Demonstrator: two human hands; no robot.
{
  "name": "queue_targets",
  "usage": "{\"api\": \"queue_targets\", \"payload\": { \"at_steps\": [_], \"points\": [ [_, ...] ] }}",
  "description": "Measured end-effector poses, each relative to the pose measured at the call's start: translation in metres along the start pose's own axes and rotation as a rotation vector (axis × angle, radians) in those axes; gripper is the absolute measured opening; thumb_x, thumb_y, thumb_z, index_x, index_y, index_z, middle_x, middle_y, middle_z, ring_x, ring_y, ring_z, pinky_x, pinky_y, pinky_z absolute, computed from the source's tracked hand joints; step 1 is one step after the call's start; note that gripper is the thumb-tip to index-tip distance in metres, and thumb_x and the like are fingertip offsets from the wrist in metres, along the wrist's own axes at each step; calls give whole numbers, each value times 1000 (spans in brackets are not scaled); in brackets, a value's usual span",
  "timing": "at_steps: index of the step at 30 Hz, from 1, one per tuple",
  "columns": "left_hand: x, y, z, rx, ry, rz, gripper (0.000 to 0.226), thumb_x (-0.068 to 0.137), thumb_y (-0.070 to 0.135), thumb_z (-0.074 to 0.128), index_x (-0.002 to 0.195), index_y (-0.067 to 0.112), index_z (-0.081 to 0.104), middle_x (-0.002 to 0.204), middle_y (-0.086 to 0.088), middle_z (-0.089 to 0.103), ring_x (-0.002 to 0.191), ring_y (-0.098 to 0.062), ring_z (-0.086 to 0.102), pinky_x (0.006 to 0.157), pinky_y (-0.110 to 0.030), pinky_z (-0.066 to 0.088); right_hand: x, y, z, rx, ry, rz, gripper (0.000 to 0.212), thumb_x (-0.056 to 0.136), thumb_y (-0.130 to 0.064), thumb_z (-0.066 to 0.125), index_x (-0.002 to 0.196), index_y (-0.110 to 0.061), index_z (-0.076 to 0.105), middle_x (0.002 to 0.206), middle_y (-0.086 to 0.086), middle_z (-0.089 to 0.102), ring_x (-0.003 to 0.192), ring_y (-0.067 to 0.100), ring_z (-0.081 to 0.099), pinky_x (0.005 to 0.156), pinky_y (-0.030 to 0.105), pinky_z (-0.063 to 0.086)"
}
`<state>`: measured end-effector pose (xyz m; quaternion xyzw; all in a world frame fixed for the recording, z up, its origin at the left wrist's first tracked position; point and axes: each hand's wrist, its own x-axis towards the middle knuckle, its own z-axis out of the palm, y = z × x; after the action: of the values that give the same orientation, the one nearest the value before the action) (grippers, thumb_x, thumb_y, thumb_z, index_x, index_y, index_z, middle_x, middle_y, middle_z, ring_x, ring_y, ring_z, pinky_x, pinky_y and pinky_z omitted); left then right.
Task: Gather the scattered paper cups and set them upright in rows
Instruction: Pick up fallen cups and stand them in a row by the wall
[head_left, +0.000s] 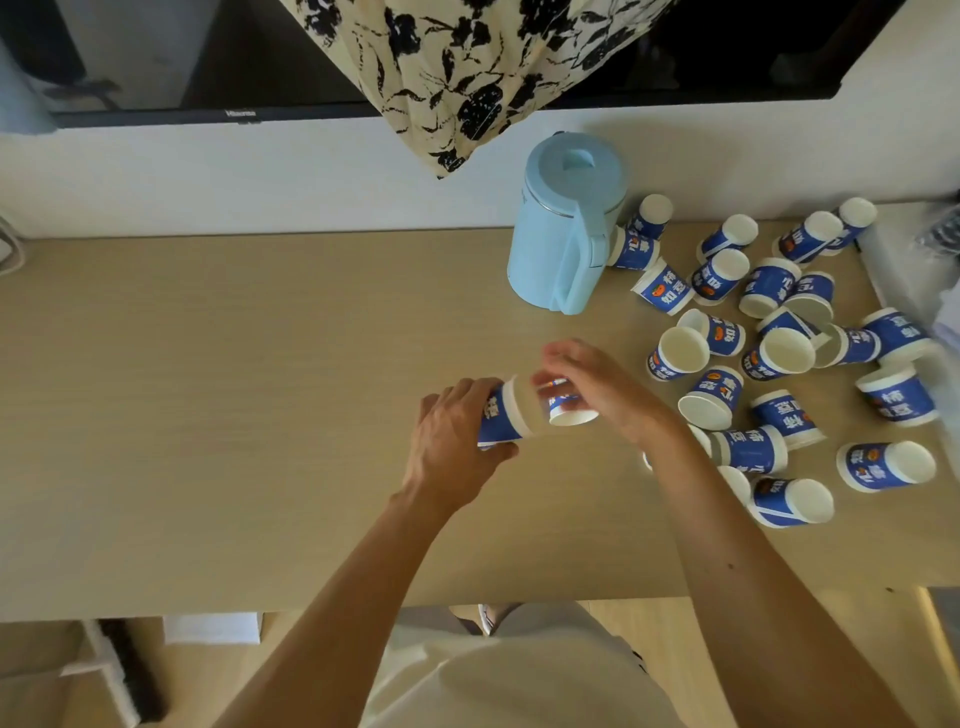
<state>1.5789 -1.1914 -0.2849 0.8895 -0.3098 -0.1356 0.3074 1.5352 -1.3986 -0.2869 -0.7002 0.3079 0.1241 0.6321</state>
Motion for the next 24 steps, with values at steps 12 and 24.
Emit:
{"api": "queue_targets", "payload": {
  "at_steps": [12, 24],
  "points": [
    [-20, -26, -20, -285, 159, -237, 67, 66, 15, 91, 127, 16, 61, 115, 1, 69, 101, -20, 66, 88, -41, 56, 60, 47, -44, -1671, -267, -590, 75, 88, -8, 63, 153, -33, 35, 160, -8, 29, 145, 18, 32, 104, 35, 40],
    [-35, -55, -39, -314, 231, -326, 64, 68, 19, 91, 124, 18, 61, 106, 10, 69, 91, -1, 63, 71, -4, 45, 67, 68, -11, -1739, -381, -725, 60, 75, -16, 68, 132, -32, 56, 137, -10, 51, 131, 19, 42, 99, 32, 36]
  ]
}}
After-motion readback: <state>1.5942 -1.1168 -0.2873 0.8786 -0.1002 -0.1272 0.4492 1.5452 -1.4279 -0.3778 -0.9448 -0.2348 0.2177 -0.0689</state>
